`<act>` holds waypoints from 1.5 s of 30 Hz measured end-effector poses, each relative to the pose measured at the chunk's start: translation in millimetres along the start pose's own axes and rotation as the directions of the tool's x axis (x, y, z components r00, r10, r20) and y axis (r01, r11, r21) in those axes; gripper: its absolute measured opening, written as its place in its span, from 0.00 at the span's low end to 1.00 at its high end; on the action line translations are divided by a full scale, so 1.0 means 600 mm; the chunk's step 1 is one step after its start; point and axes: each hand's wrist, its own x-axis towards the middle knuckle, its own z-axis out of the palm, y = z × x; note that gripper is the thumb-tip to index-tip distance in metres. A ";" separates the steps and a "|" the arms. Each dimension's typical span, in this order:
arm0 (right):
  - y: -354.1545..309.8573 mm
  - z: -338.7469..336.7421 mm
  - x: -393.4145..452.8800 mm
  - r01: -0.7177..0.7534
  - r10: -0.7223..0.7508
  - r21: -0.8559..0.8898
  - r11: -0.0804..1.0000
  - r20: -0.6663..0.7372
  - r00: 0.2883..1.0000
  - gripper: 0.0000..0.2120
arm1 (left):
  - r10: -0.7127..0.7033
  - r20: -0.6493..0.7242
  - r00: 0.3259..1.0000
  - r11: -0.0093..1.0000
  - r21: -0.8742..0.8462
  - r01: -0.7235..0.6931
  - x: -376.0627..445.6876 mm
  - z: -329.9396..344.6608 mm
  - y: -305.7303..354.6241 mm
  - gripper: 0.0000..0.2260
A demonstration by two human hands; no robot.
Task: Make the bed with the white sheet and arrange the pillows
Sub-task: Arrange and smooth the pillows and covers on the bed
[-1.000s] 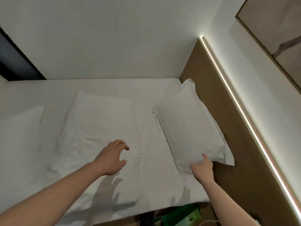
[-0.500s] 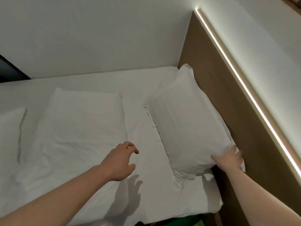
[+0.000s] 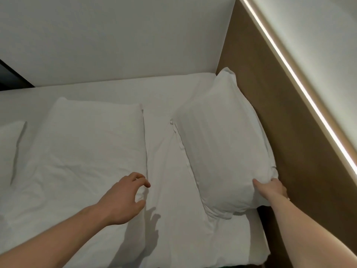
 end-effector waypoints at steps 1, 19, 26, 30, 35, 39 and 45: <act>-0.002 -0.002 0.000 0.041 -0.041 -0.042 0.998 0.003 0.999 0.32 | -0.002 0.007 1.000 1.000 -0.007 0.002 0.001 0.005 0.004 0.18; -0.204 -0.128 -0.606 0.582 -0.652 0.631 0.513 -0.155 0.742 0.20 | -0.443 0.133 0.887 0.642 -0.644 0.417 -0.224 -0.108 0.021 0.38; -0.217 -0.130 -0.882 0.668 -0.843 0.698 0.257 -0.177 0.508 0.22 | 0.092 0.629 0.772 -0.176 -0.753 0.635 -0.402 -0.193 -0.112 0.45; -0.224 -0.094 -1.016 0.706 -0.902 0.688 0.169 -0.180 0.392 0.21 | 0.026 0.572 0.820 -0.149 -0.809 0.568 -0.493 -0.198 -0.162 0.30; -0.283 -0.037 -1.160 0.709 -0.938 0.698 0.102 -0.170 0.302 0.22 | -0.225 0.201 0.953 0.040 -0.976 0.215 -0.563 -0.253 -0.301 0.33; -0.361 0.032 -1.243 0.726 -0.955 0.683 0.075 -0.160 0.249 0.23 | -0.499 -0.151 0.853 0.299 -0.954 0.006 -0.588 -0.326 -0.438 0.27; -0.489 0.156 -1.313 0.706 -0.969 0.693 0.146 -0.044 0.244 0.23 | -0.579 -0.514 0.633 0.666 -0.746 0.003 -0.622 -0.435 -0.640 0.31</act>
